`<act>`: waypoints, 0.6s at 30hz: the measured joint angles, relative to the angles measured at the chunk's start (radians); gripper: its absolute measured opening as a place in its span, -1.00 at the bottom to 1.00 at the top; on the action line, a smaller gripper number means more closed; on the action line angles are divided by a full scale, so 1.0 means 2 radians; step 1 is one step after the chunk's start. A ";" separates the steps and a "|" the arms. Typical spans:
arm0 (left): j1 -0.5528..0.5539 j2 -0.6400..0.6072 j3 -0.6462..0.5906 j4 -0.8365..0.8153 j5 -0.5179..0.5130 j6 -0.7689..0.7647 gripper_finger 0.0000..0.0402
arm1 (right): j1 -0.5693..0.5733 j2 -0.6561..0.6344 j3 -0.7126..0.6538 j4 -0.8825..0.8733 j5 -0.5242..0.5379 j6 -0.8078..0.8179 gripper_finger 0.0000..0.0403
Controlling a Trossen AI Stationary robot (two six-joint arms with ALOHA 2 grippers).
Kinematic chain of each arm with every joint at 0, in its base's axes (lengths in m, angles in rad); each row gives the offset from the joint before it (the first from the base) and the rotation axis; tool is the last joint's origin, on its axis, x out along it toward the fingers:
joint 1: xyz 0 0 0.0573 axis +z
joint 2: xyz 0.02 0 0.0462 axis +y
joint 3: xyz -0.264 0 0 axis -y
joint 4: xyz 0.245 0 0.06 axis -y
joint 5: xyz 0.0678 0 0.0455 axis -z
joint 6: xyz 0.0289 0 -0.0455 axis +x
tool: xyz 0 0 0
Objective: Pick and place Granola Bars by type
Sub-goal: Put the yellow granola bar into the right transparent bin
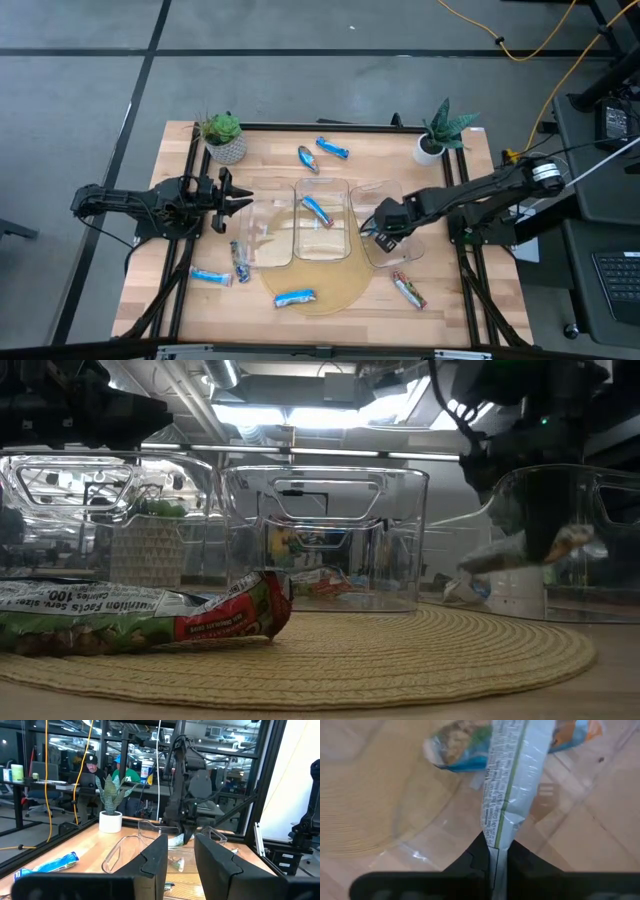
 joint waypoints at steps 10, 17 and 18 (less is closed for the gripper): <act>0.000 0.000 0.000 0.000 0.000 0.000 -0.56 | 0.000 0.018 0.000 0.000 -0.009 0.000 -0.86; 0.000 0.000 0.000 0.000 0.000 0.000 -0.56 | 0.000 0.018 0.000 0.001 -0.010 -0.001 -0.72; 0.000 0.000 0.000 0.000 0.000 0.000 -0.56 | 0.000 0.018 0.000 0.001 -0.012 -0.001 -0.68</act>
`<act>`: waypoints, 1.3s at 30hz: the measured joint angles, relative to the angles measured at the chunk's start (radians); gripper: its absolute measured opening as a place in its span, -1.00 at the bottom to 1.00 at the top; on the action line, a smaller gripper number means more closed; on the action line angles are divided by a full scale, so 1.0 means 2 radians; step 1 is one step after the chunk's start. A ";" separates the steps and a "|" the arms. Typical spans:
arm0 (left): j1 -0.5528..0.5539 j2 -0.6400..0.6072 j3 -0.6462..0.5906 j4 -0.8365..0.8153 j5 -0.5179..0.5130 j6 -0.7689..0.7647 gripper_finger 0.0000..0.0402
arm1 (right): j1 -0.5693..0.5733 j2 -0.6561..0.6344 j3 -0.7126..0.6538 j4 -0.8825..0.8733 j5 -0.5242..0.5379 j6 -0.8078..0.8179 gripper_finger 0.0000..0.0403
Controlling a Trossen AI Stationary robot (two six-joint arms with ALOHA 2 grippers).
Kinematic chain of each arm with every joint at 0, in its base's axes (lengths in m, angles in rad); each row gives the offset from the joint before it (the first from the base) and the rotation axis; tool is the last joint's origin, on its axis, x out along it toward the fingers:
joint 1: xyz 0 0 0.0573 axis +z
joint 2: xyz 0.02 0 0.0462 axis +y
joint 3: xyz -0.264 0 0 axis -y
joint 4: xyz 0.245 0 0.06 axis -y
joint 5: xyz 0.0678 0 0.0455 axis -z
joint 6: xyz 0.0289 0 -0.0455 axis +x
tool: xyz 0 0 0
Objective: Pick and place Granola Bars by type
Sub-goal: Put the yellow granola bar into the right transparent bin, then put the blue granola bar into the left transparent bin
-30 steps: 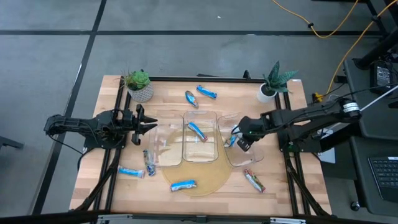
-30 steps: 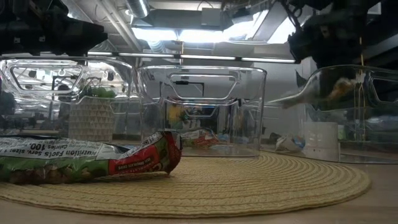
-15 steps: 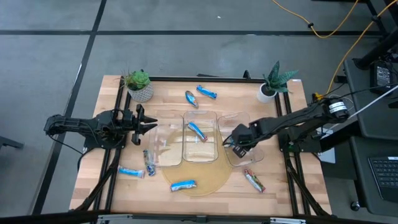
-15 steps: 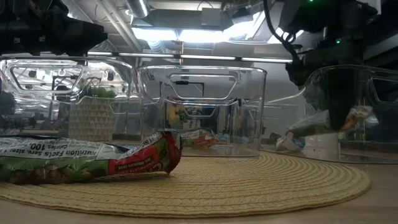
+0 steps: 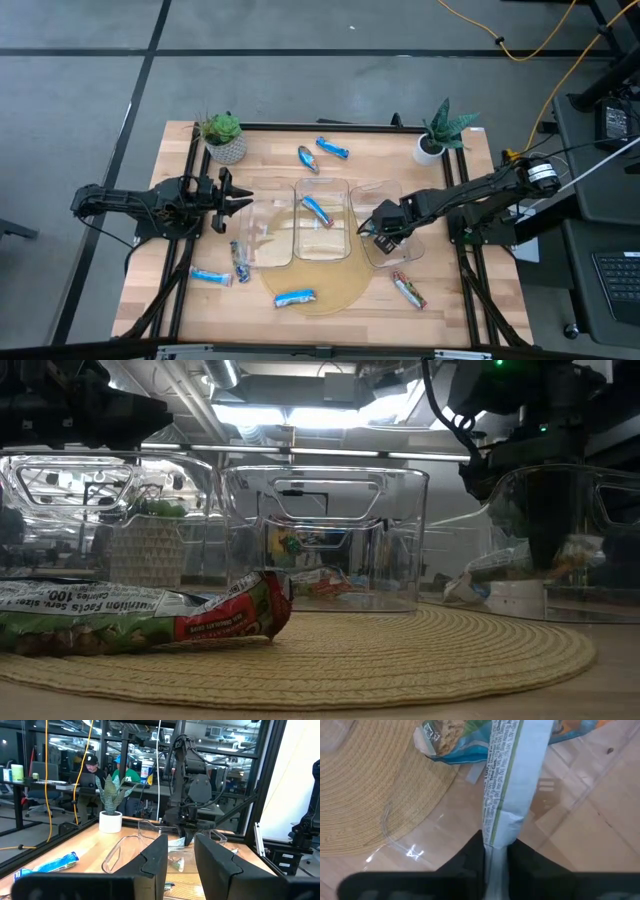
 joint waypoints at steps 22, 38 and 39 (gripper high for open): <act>0.000 0.000 0.000 0.000 0.000 0.000 -0.56 | 0.000 -0.001 0.108 -0.078 0.006 -0.018 -0.05; 0.000 0.000 0.000 0.000 0.000 0.000 -0.56 | -0.053 -0.001 0.232 -0.139 0.039 -0.127 -0.05; 0.000 0.000 0.000 0.000 0.000 0.000 -0.56 | -0.060 -0.001 0.237 -0.139 0.039 -0.138 -0.05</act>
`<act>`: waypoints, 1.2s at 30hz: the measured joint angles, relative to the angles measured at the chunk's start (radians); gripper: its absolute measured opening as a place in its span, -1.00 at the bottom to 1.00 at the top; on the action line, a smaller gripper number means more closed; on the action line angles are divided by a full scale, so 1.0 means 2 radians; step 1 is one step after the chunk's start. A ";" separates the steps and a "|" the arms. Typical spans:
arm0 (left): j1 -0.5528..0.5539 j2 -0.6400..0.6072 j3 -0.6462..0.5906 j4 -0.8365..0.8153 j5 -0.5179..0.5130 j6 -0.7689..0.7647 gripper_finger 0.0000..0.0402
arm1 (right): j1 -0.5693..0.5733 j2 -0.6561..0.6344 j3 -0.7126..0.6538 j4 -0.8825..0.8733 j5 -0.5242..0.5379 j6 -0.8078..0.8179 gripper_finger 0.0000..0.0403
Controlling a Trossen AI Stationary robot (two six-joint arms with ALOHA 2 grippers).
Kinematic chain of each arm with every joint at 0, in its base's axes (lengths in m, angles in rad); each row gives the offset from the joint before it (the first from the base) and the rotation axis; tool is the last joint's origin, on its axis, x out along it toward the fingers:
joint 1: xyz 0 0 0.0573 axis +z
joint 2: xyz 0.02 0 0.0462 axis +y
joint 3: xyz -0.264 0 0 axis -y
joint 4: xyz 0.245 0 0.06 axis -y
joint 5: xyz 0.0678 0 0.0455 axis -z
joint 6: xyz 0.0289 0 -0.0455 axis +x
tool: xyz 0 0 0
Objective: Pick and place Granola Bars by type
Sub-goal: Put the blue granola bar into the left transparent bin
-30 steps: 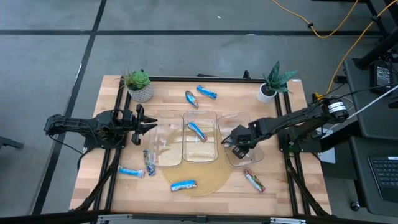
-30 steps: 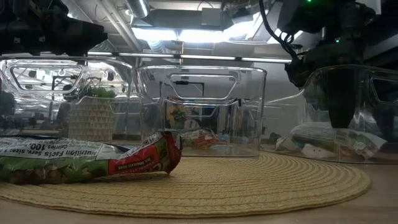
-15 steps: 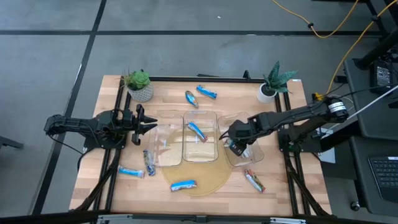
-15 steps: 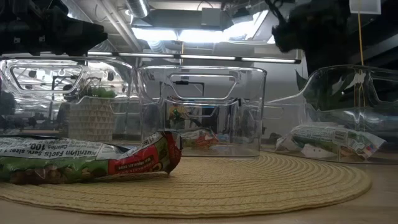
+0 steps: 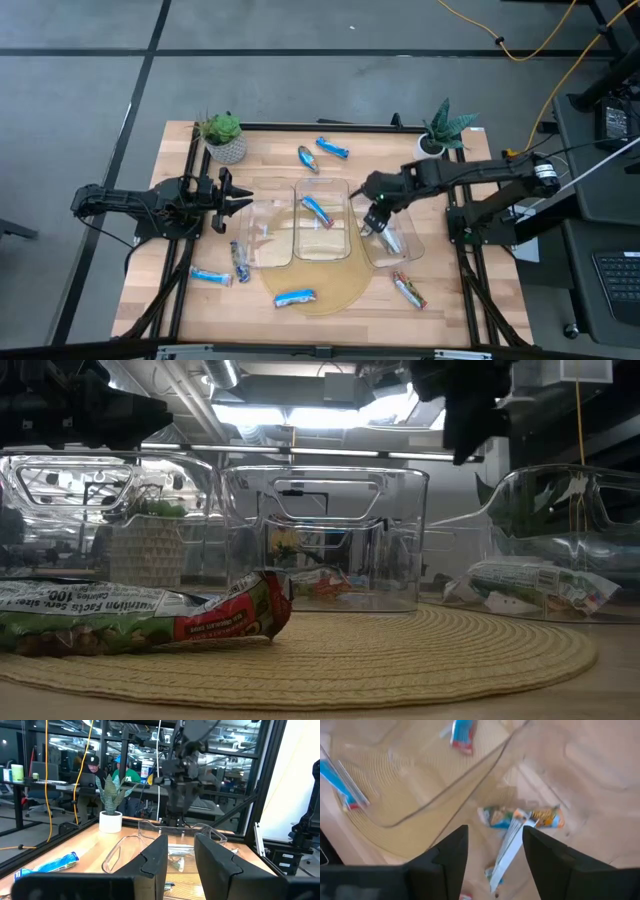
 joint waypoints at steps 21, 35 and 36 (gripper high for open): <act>0.000 0.000 0.000 0.000 0.000 0.000 -0.56 | -0.255 0.000 0.084 0.005 -0.104 -0.331 -0.05; 0.000 0.000 0.000 0.000 0.000 0.000 -0.56 | -0.339 0.075 0.162 0.008 -0.119 -0.454 -0.05; 0.000 0.000 0.000 0.000 0.000 0.000 -0.56 | -0.341 0.085 0.171 0.008 -0.119 -0.461 -0.05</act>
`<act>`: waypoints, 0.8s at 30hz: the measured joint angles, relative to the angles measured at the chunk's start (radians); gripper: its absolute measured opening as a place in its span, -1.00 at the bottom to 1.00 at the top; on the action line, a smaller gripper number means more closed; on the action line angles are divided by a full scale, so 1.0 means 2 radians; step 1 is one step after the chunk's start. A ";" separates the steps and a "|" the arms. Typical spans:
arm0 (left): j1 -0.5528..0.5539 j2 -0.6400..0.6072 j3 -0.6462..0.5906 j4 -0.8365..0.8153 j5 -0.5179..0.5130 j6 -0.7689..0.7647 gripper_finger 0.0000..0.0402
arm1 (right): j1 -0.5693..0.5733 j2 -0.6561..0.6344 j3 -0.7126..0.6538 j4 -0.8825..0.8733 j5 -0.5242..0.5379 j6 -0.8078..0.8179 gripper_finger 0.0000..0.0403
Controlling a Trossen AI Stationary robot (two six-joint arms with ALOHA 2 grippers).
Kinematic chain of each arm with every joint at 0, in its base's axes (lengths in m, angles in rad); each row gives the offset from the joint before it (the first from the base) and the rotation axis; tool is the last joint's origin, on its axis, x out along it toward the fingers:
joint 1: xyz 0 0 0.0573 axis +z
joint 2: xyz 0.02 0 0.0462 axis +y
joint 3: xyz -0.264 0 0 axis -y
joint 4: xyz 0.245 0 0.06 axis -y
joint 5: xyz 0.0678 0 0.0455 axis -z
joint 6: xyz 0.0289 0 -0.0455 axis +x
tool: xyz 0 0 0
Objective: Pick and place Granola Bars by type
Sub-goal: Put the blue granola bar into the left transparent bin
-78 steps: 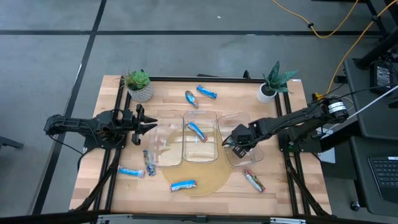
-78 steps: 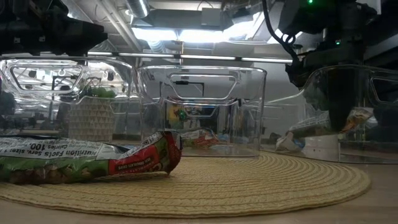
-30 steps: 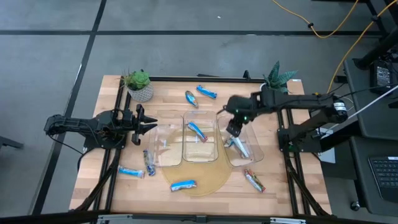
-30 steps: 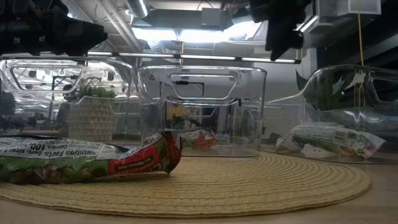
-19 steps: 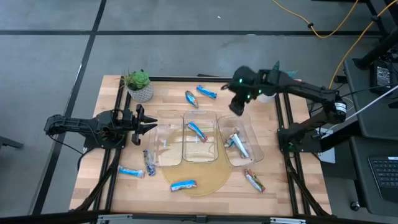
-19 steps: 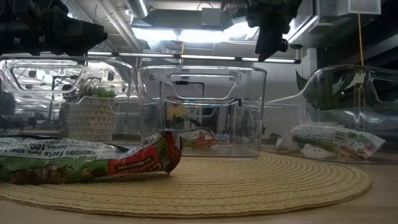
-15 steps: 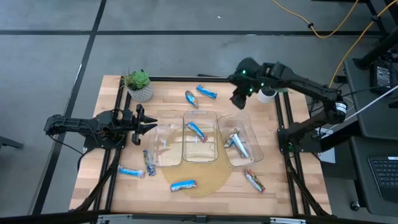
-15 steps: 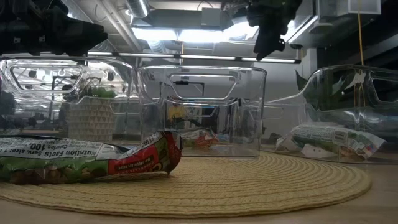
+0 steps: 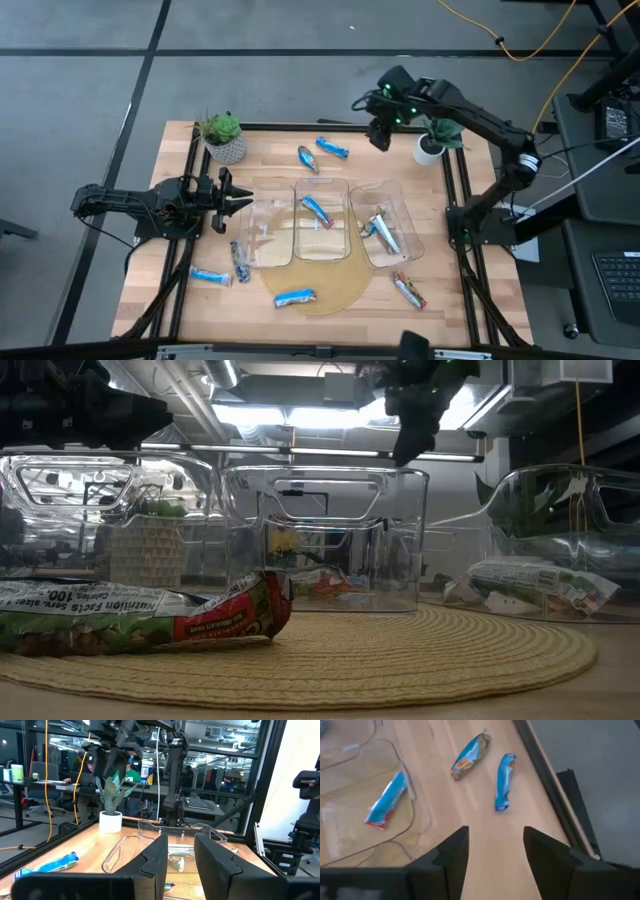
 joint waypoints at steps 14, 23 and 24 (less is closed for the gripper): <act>0.000 0.000 0.000 0.000 0.000 0.000 -0.56 | -0.004 0.151 0.091 0.017 0.000 -0.082 -0.05; 0.000 0.000 0.000 0.000 0.000 0.000 -0.56 | -0.004 0.208 0.091 0.031 0.000 -0.108 -0.05; 0.000 0.000 0.000 0.000 0.000 0.000 -0.56 | -0.004 0.212 0.091 0.036 0.000 -0.109 -0.04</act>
